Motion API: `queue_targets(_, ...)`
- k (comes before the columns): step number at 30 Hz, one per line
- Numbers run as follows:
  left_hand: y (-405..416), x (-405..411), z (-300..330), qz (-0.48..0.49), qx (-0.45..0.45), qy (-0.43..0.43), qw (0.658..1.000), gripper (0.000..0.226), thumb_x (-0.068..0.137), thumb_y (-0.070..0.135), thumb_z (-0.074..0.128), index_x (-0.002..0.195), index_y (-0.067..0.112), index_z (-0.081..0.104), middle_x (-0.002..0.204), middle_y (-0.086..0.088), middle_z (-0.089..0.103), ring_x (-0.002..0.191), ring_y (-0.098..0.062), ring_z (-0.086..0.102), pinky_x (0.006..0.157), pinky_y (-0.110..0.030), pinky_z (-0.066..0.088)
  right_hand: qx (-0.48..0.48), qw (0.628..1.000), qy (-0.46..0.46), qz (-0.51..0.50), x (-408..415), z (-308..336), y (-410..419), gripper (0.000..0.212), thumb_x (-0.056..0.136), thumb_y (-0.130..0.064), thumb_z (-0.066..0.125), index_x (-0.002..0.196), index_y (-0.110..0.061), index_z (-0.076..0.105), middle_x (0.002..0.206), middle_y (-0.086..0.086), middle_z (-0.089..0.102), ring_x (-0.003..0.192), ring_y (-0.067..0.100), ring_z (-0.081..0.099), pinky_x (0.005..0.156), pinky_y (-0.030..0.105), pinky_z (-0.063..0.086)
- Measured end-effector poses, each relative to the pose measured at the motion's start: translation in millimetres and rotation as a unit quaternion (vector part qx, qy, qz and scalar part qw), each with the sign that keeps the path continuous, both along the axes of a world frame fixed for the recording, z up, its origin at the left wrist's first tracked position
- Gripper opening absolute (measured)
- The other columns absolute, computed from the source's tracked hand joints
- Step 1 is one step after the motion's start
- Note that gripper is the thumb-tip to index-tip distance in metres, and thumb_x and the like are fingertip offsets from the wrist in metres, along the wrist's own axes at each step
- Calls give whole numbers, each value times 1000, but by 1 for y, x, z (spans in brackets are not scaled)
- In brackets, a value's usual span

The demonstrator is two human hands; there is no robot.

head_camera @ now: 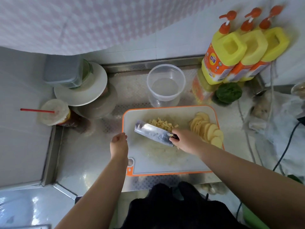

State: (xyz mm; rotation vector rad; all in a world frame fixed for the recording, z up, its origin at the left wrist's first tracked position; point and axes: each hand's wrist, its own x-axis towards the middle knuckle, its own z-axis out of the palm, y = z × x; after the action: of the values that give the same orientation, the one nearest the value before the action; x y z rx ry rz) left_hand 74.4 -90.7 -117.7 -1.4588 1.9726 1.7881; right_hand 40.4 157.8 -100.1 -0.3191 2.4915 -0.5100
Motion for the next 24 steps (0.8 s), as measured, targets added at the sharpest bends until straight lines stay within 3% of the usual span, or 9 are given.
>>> queue_targets(3, 1, 0, -3, -8, -4, -8, 1000, 22, 97, 20, 46, 110, 21, 63, 106, 2, 65, 93, -19, 57, 85, -34, 45, 5, 1000, 3, -11, -5, -1, -1, 33, 96, -33, 47, 69, -23, 31, 59, -5, 47, 52, 15, 49, 46, 30, 27)
queue_targets(10, 6, -7, -3, -35, -15, -12, 999, 23, 97, 20, 51, 115, 15, 64, 103, -1, 63, 81, -17, 54, 76, -30, 41, 14, 998, 21, -60, -4, -6, -2, 22, 96, -33, 44, 80, -18, 38, 63, -3, 50, 57, 19, 51, 46, 30, 27)
queue_targets(15, 10, -8, -3, -58, -36, -10, 998, 23, 97, 20, 49, 114, 14, 64, 93, 1, 61, 71, -12, 52, 65, -27, 40, 17, 998, 25, -56, -6, 0, 2, 22, 97, -33, 43, 81, -20, 36, 61, -6, 42, 56, 16, 43, 46, 29, 23)
queue_targets(18, 13, -8, 1, -77, -58, -8, 995, 21, 98, 19, 48, 113, 17, 63, 86, 3, 58, 69, -10, 50, 61, -23, 38, -3, 1000, 20, -9, -4, 9, 12, 26, 96, -33, 45, 77, -19, 34, 60, -3, 40, 51, 13, 39, 49, 31, 24)
queue_targets(21, 13, -8, 2, -92, -78, -11, 993, 24, 98, 16, 45, 115, 18, 62, 99, -4, 61, 70, -11, 50, 62, -25, 38, -1, 998, -1, 67, 10, 20, 23, 31, 97, -29, 45, 72, -21, 30, 60, -1, 35, 51, 14, 34, 50, 30, 21)
queue_targets(24, 13, -8, 2, -93, -85, -13, 992, 26, 98, 16, 46, 118, 15, 63, 109, -8, 63, 82, -21, 54, 74, -28, 39, 56, 994, 5, 94, 31, 13, 29, 25, 97, -31, 46, 79, -19, 34, 63, -2, 37, 61, 22, 46, 53, 33, 32)
